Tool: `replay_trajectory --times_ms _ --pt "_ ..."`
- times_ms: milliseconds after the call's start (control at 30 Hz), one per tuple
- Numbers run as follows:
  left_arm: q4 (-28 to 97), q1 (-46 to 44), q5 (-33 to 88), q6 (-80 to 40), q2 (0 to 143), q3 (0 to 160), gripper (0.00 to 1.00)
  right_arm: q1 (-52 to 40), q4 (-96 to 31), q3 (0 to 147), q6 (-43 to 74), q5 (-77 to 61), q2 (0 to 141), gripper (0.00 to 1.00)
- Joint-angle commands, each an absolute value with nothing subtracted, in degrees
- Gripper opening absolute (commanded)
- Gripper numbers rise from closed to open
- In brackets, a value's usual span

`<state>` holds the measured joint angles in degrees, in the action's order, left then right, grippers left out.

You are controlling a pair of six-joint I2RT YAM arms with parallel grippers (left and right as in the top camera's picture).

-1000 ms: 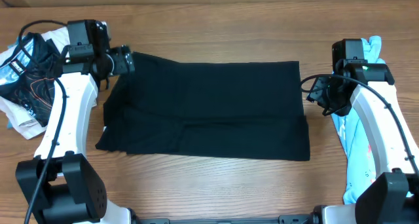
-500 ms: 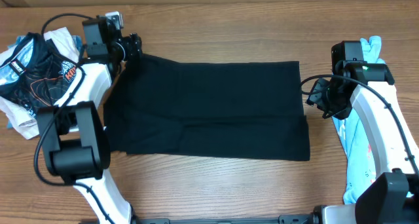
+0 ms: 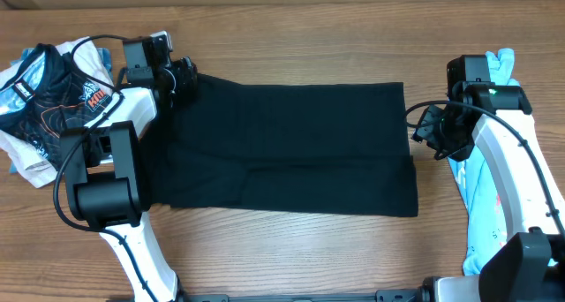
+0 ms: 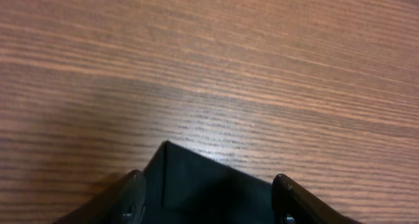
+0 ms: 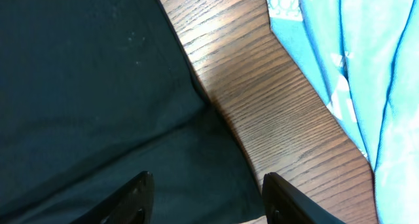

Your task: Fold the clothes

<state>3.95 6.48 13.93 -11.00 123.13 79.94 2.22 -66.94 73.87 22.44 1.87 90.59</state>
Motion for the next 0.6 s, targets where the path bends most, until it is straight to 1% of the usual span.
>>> replay_trajectory --times_ms 0,367,533,567 --pt "4.4 6.7 13.5 -12.1 124.5 80.5 0.64 2.3 -66.8 75.0 22.1 1.8 89.4 0.57" --pt "3.4 6.7 12.6 -12.1 126.3 80.5 0.64 2.3 -67.0 75.0 22.1 1.8 89.4 0.57" --pt "2.9 6.7 11.4 -12.1 127.0 80.5 0.63 2.3 -67.0 75.0 22.1 1.8 89.4 0.57" --pt "2.8 6.7 11.4 -12.1 127.2 80.5 0.61 2.3 -67.0 75.0 22.1 1.8 89.4 0.57"
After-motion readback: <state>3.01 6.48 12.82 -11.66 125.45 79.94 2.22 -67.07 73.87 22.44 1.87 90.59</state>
